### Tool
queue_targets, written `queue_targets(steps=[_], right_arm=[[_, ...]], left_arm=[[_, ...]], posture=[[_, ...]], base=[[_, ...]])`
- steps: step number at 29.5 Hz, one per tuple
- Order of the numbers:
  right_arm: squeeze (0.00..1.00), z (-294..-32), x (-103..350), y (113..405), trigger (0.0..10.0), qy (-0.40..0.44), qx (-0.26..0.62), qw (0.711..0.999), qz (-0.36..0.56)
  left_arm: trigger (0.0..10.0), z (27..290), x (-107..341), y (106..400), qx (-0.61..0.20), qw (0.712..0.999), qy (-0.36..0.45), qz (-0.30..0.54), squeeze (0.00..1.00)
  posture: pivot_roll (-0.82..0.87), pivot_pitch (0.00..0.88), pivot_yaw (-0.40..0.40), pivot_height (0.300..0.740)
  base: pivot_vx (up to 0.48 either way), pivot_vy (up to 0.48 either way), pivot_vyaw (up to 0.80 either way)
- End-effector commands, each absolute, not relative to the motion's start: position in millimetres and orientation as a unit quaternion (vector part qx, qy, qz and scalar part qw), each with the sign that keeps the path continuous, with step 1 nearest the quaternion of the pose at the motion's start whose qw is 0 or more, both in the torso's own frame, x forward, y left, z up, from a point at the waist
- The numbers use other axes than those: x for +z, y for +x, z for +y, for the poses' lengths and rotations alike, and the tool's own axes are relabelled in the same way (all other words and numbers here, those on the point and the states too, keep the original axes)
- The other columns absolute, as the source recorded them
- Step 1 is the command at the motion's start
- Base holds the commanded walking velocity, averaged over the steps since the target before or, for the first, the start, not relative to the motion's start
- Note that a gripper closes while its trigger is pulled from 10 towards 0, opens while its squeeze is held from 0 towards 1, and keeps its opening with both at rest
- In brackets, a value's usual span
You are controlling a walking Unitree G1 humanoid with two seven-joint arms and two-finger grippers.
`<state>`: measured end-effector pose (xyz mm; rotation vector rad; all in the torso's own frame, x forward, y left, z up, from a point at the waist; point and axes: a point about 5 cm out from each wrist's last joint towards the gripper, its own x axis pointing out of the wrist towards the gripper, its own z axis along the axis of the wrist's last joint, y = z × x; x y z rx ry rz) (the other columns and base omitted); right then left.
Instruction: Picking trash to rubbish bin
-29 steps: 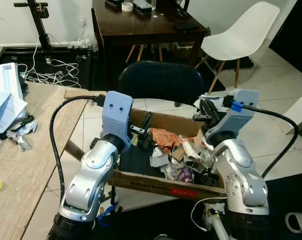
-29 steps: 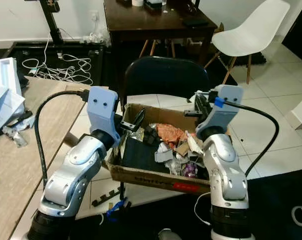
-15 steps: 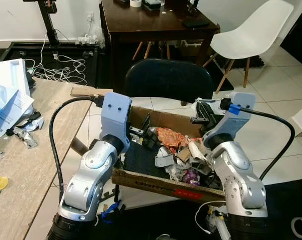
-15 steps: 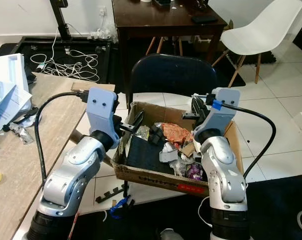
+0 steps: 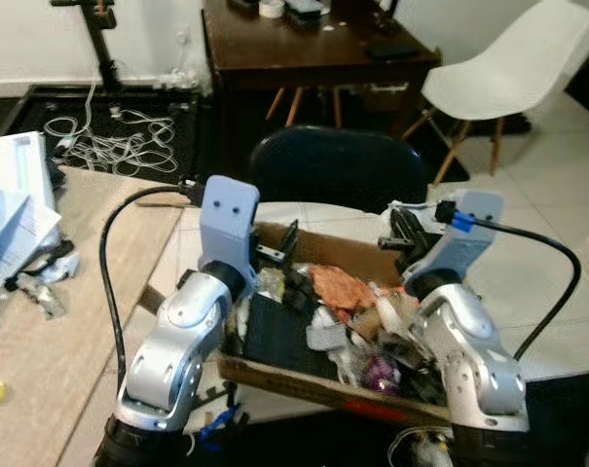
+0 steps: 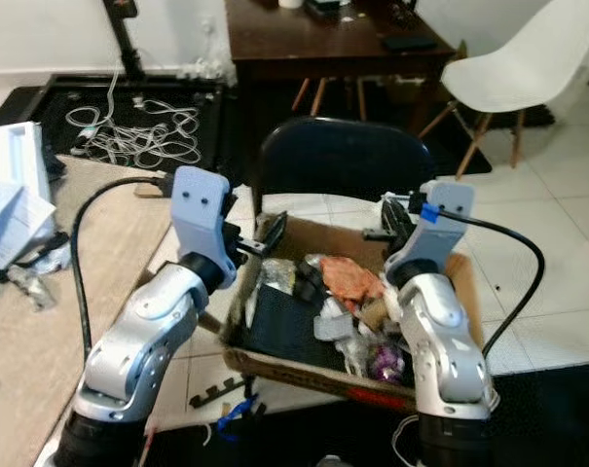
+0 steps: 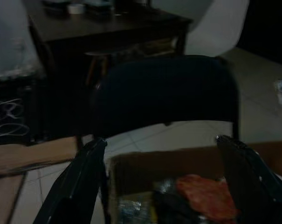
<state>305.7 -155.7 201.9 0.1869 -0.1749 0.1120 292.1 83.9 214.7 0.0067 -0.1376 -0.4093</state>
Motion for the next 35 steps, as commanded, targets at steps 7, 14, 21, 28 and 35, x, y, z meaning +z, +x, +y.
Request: queue_targets(steps=[7, 14, 21, 28, 35], right_arm=[[0.00, -156, 188, 307, 10.0, 0.086, 0.062, 0.993, -0.057], [0.00, -159, 171, 312, 10.0, 0.078, 0.065, 0.994, -0.036], [0.00, -168, 153, 320, 10.0, 0.070, 0.054, 0.996, -0.013], [0.00, -171, 144, 324, 10.0, 0.071, 0.064, 0.995, 0.001], [0.00, -171, 144, 324, 10.0, 0.058, 0.065, 0.996, -0.002]], left_arm=[[10.0, 84, 210, 290, -0.206, 0.977, 0.007, -0.057, 0.00], [10.0, 84, 210, 289, -0.208, 0.977, 0.010, -0.054, 0.00], [10.0, 85, 210, 290, -0.208, 0.977, 0.019, -0.051, 0.00], [10.0, 87, 210, 291, -0.207, 0.977, 0.024, -0.048, 0.00], [10.0, 83, 211, 287, -0.231, 0.972, 0.020, -0.047, 0.00]], posture=[[0.08, 0.190, -0.013, 0.740], [0.09, 0.200, -0.004, 0.740], [0.10, 0.204, 0.009, 0.740], [0.11, 0.210, 0.017, 0.740], [0.12, 0.210, 0.015, 0.740]], base=[[0.000, 0.000, 0.00], [0.000, 0.000, 0.00], [0.000, 0.000, 0.00], [0.000, 0.000, 0.00], [0.000, 0.000, 0.00]])
